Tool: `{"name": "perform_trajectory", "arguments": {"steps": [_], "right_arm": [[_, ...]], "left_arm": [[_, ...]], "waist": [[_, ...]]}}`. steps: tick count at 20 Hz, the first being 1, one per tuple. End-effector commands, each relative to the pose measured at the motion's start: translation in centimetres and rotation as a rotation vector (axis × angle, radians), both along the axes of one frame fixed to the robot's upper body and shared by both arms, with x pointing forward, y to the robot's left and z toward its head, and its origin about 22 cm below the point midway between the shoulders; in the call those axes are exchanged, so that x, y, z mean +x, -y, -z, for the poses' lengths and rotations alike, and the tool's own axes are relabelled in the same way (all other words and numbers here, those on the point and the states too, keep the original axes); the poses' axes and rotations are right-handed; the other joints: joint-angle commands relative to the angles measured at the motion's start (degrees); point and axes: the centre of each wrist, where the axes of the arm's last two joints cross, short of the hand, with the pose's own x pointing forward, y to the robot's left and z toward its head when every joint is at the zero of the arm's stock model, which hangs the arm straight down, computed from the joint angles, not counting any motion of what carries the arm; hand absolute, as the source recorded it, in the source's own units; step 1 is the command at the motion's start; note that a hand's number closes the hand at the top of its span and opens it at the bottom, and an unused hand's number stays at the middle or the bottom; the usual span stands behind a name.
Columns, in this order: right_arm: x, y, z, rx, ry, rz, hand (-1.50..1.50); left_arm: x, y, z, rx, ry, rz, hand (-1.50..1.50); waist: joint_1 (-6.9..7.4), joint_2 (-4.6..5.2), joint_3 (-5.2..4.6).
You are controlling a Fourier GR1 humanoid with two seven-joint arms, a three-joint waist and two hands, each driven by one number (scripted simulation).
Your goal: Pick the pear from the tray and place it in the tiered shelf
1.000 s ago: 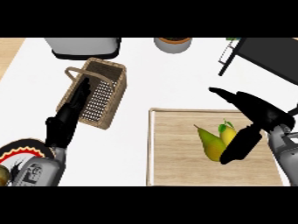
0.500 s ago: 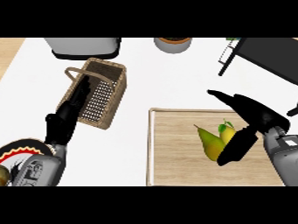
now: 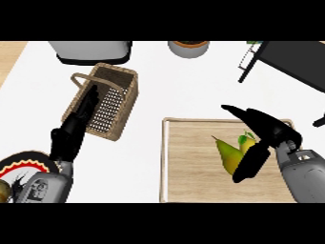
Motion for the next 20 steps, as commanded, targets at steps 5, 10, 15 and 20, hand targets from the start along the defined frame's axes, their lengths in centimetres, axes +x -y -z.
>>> {"name": "perform_trajectory", "arguments": {"steps": [5, 10, 15, 20], "right_arm": [[-0.8, 0.3, 3.2, -0.063, -0.026, -0.007, -1.50], [0.1, -0.1, 3.7, -0.080, -0.047, 0.002, -1.50], [-3.4, -1.5, 7.0, -0.074, -0.051, -0.018, -1.50], [-1.7, -1.2, 7.9, -0.065, -0.054, -0.013, -1.50]], "left_arm": [[-0.2, -0.3, 0.1, -0.013, -0.008, 0.014, 0.00], [-0.3, 0.2, 0.3, -0.011, -0.004, -0.010, 0.00], [0.8, 0.7, 0.3, -0.012, -0.002, -0.001, 0.00], [0.0, 0.4, 0.6, 0.010, 0.007, 0.000, 0.00]], "waist": [[-0.02, 0.01, 0.00], [0.01, 0.00, 0.00], [-0.22, -0.02, 0.00], [-0.06, 0.01, 0.00]]}}
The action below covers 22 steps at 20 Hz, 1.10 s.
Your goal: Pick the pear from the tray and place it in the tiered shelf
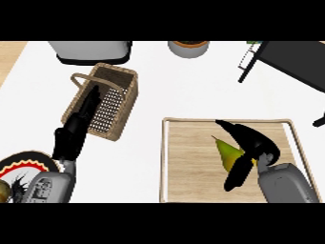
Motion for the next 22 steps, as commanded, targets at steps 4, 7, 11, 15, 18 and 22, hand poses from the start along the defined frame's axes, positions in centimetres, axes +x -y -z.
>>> {"name": "perform_trajectory", "arguments": {"steps": [4, 7, 11, 15, 18, 22], "right_arm": [[-0.1, -0.3, 0.6, 0.013, -0.011, -0.008, -1.50], [-0.6, 0.6, 1.6, 0.008, -0.026, -0.021, -1.50], [-1.1, 0.9, 1.0, -0.008, -0.058, -0.091, 1.50], [-1.1, -0.1, 0.9, -0.059, -0.013, -0.162, 1.50], [-0.5, 0.1, 1.3, -0.056, 0.032, -0.157, 1.50], [-1.8, -0.4, 0.3, -0.022, 0.069, -0.115, 1.50]], "left_arm": [[0.7, -0.9, -1.3, 0.000, 0.000, -0.011, 0.00], [-0.3, -2.1, -0.2, -0.028, -0.009, -0.003, 0.00], [0.6, -2.3, -1.9, -0.007, -0.014, -0.002, 0.00], [1.2, -0.8, -0.4, -0.021, -0.009, 0.013, 0.00], [0.4, -0.1, -0.9, 0.000, -0.010, -0.002, 0.00], [-0.1, 0.3, -2.1, -0.015, -0.005, 0.000, 0.00]], "waist": [[-0.06, 0.00, 0.00], [-0.03, 0.01, 0.00], [-0.04, -0.02, 0.00], [-0.13, 0.01, 0.00], [-0.02, 0.01, 0.01], [-0.06, -0.04, 0.00]]}}
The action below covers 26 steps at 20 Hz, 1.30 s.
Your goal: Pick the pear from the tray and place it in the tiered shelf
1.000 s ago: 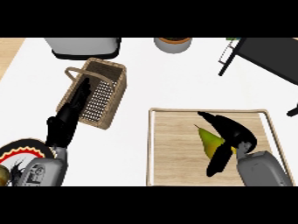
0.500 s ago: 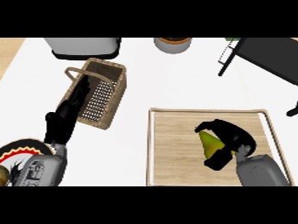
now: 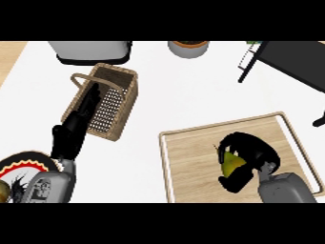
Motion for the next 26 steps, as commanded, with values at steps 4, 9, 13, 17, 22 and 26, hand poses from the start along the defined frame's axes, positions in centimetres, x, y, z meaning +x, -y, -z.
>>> {"name": "perform_trajectory", "arguments": {"steps": [4, 9, 13, 17, 22, 26], "right_arm": [[3.4, -3.9, -1.2, -0.045, 0.159, 0.411, 1.50], [6.9, -5.2, -4.7, -0.105, 0.385, 0.812, 1.50], [8.5, -7.4, -8.5, 0.049, 0.609, 0.980, 1.50], [10.2, -10.1, -11.1, 0.113, 0.804, 1.033, 1.50], [11.3, -13.0, -13.8, 0.096, 0.942, 1.093, 1.50], [12.4, -13.5, -14.7, -0.028, 0.984, 1.147, 1.50]], "left_arm": [[0.1, 1.1, -0.7, -0.006, 0.011, 0.013, 0.00], [0.2, 1.5, 0.0, 0.013, 0.025, 0.054, 0.00], [0.9, 1.4, -0.7, 0.013, 0.020, 0.059, 0.00], [0.9, 2.8, -0.6, -0.002, 0.019, 0.088, 0.00], [0.7, 0.3, 0.0, 0.005, 0.014, 0.056, 0.00], [0.1, 0.4, -0.5, 0.005, -0.009, 0.051, 0.00]], "waist": [[1.00, 0.22, 0.07], [3.66, 1.21, -0.01], [4.18, 1.01, 0.09], [4.18, 0.91, 0.02], [3.09, 0.48, -0.06], [2.39, 0.12, -0.03]]}}
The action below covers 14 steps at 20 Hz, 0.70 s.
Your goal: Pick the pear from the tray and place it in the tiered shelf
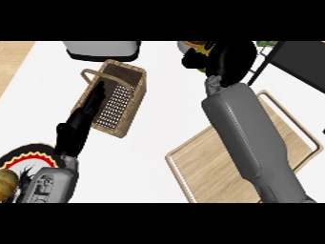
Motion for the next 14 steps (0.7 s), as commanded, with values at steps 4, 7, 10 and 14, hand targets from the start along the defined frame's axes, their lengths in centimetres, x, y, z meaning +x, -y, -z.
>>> {"name": "perform_trajectory", "arguments": {"steps": [4, 7, 10, 14], "right_arm": [[1.2, -2.7, -3.8, -0.012, 0.107, 0.250, 1.50], [2.0, -1.7, -6.0, -0.039, 0.137, 0.305, 1.50], [2.1, -0.8, -10.0, -0.087, 0.168, 0.354, 1.50], [3.2, -0.9, -9.9, -0.142, 0.156, 0.407, 1.50]], "left_arm": [[0.0, 0.5, 0.5, 0.006, -0.027, -0.013, 0.00], [0.4, -0.3, 0.4, -0.018, -0.020, -0.052, 0.00], [-0.2, -0.5, 0.9, 0.010, -0.020, -0.037, 0.00], [-0.3, 0.8, 1.5, 0.012, 0.005, -0.044, 0.00]], "waist": [[-1.50, -0.24, 0.00], [-2.34, -0.26, 0.02], [-2.73, -0.49, 0.02], [-2.24, -0.14, 0.02]]}}
